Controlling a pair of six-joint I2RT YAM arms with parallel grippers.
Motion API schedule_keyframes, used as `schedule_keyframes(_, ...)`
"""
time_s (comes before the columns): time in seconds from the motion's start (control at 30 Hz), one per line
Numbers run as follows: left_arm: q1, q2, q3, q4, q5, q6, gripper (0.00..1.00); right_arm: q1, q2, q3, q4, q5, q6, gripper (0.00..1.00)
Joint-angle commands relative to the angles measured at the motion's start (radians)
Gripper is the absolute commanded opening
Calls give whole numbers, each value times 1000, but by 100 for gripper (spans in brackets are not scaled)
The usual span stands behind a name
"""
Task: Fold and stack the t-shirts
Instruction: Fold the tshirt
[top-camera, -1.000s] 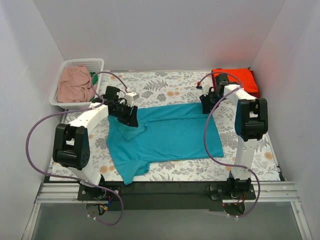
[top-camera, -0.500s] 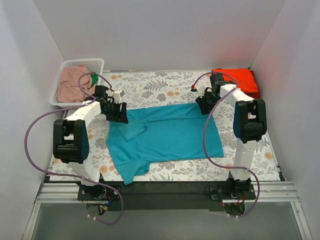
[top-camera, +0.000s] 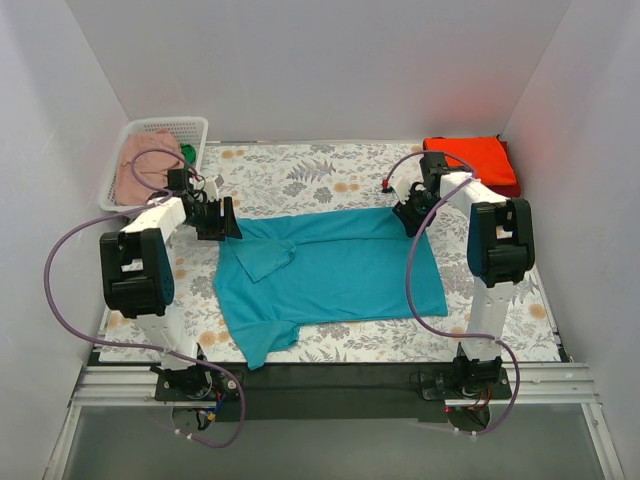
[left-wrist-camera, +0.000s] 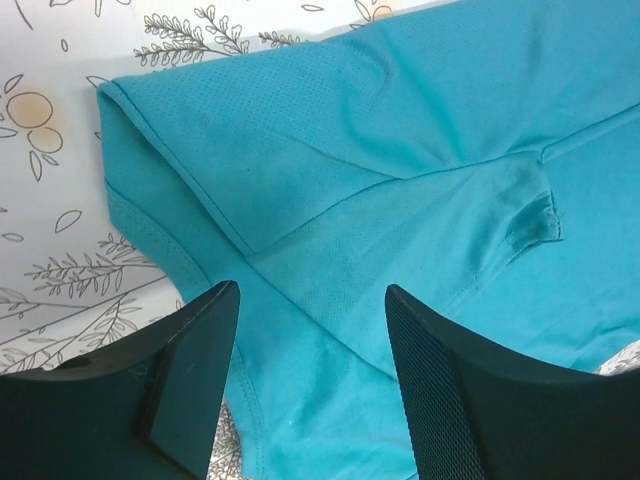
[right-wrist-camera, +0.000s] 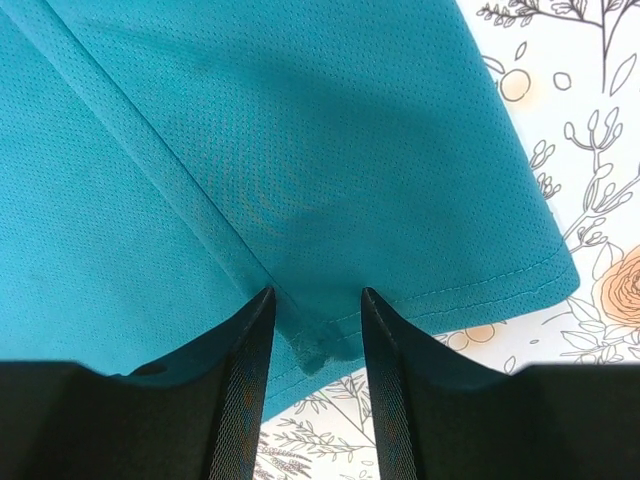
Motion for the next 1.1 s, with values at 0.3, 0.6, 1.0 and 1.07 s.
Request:
schedule_keyframes(0.3, 40, 89, 48, 28, -24, -47, 59, -5, -67, 0, -65, -19, -70, 49)
schedule_keyframes(0.6, -109, -68, 62, 17, 115, 19, 55, -11, -76, 46, -109, -53, -84, 52)
schedule_keyframes(1.0, -410, 28, 133, 16, -140, -23, 56, -9, -62, 73, -189, -59, -156, 57)
schedule_keyframes(1.07, -441, 57, 157, 16, -169, -26, 57, -5, -53, 70, -187, -47, -160, 56)
